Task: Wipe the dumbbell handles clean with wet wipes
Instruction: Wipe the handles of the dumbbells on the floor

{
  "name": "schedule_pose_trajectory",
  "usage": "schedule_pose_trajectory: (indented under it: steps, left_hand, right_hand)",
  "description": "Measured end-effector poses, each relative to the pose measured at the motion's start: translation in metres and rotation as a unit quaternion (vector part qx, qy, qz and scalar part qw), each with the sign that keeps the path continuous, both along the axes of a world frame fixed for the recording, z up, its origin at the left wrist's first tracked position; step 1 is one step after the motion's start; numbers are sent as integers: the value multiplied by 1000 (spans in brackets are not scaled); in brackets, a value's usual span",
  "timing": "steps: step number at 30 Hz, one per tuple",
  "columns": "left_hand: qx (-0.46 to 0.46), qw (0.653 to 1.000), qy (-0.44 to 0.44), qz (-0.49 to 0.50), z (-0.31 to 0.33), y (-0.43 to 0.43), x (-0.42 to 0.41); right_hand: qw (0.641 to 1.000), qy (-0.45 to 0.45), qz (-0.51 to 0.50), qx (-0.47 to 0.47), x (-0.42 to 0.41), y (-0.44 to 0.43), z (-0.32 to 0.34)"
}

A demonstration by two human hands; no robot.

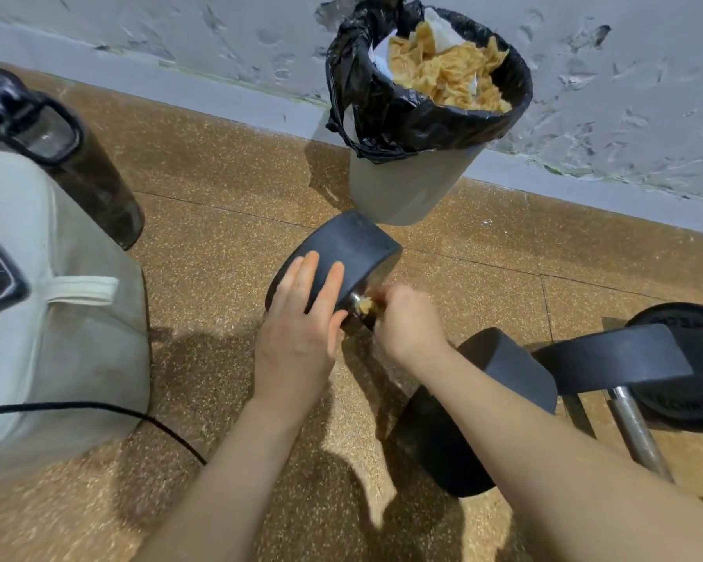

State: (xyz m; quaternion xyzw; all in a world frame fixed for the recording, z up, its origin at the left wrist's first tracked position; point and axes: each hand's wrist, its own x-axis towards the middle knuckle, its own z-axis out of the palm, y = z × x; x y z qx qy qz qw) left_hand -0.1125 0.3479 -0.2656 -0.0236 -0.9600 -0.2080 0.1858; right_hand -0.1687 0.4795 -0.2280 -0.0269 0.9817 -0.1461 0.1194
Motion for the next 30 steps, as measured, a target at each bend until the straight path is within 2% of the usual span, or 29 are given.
schedule_pose_trajectory:
  steps: [2, 3, 5, 7, 8, 10, 13, 15, 17, 18, 20, 22, 24, 27, 28, 30]
  left_hand:
    - [17, 1000, -2, 5, -3, -3, 8]
    - [29, 1000, -1, 8, -4, -5, 13]
    - [50, 999, -2, 13, -5, -8, 24]
    - [65, 998, -10, 18, -6, -14, 37]
    - [70, 997, -17, 27, -7, -17, 43]
    - [85, 994, -33, 57, -2, -26, 53]
    - [87, 989, -62, 100, 19, -35, 57]
    - [66, 989, -97, 87, 30, -35, 51]
    - [57, 989, -119, 62, 32, -33, 48]
    - [60, 989, -119, 56, 29, -33, 48]
    - [75, 990, -108, 59, 22, -37, 53]
    - [94, 989, -93, 64, 15, -41, 61]
    - [113, 988, -83, 68, 13, -44, 68]
    - [135, 985, -76, 79, 13, -47, 77]
    - [135, 985, -74, 82, 14, -49, 80]
    - [121, 986, -76, 86, 18, -52, 83]
  right_hand:
    - [995, -43, 41, 75, 7, 16, 2]
    - [994, -60, 29, 81, 5, 23, 3]
    - [995, -79, -55, -6, -2, 26, 6]
    - [978, -56, -149, -132, -4, 14, 7]
    - [972, -49, -164, -162, -2, 3, 6]
    - [984, -59, -115, -126, 11, -15, 3]
    - [998, -60, -7, 22, 31, -23, 14]
    - [996, -84, -8, 34, 28, -14, 13]
    - [991, -105, -76, -38, 22, -9, 13]
    - [979, -104, -128, -119, 20, -11, 11]
    - [952, -63, -203, -219, 20, -21, 1]
    - [961, -41, -180, -203, 28, -33, -8]
    - [983, -33, -108, -148, 39, -36, -12]
    - [994, -86, -41, -56, 33, -22, -11]
    - [992, -102, -49, -53, 29, -18, -11]
    - [982, -123, -78, -118, 29, -18, -6]
